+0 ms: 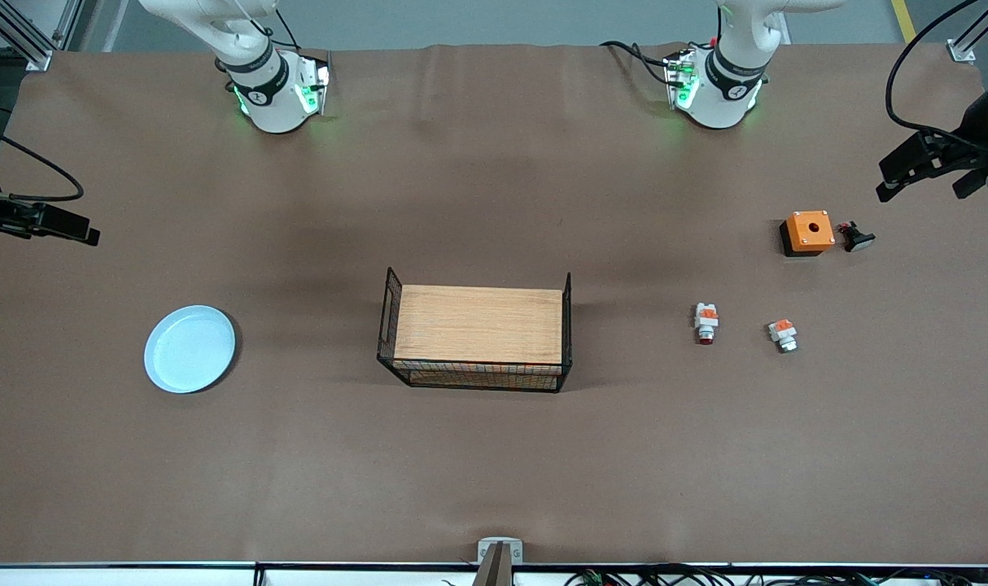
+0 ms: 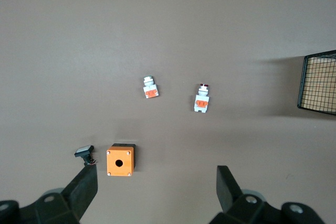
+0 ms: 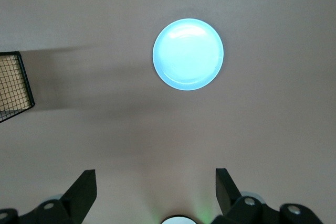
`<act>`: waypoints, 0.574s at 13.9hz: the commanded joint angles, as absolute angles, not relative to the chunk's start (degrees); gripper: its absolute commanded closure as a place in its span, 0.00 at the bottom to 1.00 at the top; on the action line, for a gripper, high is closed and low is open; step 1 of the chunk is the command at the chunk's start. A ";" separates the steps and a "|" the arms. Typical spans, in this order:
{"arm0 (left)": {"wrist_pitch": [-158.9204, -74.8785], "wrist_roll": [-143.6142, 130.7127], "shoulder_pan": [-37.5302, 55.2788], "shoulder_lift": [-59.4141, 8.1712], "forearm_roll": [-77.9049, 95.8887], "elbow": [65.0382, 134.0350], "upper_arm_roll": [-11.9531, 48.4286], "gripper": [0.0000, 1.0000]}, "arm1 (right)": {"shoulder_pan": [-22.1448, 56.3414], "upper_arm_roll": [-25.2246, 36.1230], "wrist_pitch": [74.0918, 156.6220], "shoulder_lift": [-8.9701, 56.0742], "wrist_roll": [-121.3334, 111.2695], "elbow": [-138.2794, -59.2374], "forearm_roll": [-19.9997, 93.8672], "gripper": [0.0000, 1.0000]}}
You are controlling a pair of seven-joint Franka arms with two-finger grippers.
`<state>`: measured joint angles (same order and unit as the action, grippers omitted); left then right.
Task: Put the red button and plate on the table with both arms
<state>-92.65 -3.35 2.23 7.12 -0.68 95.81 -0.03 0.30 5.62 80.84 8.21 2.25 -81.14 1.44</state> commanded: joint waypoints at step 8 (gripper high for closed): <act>-91.41 -3.52 2.29 6.59 0.18 94.22 0.00 0.00 | -0.26 4.92 76.64 4.41 2.64 -79.79 0.26 0.00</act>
<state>-92.65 -3.35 2.24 7.13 -0.68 95.77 -0.03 -0.18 5.28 77.16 7.27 2.34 -78.26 1.07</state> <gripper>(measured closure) 0.000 0.000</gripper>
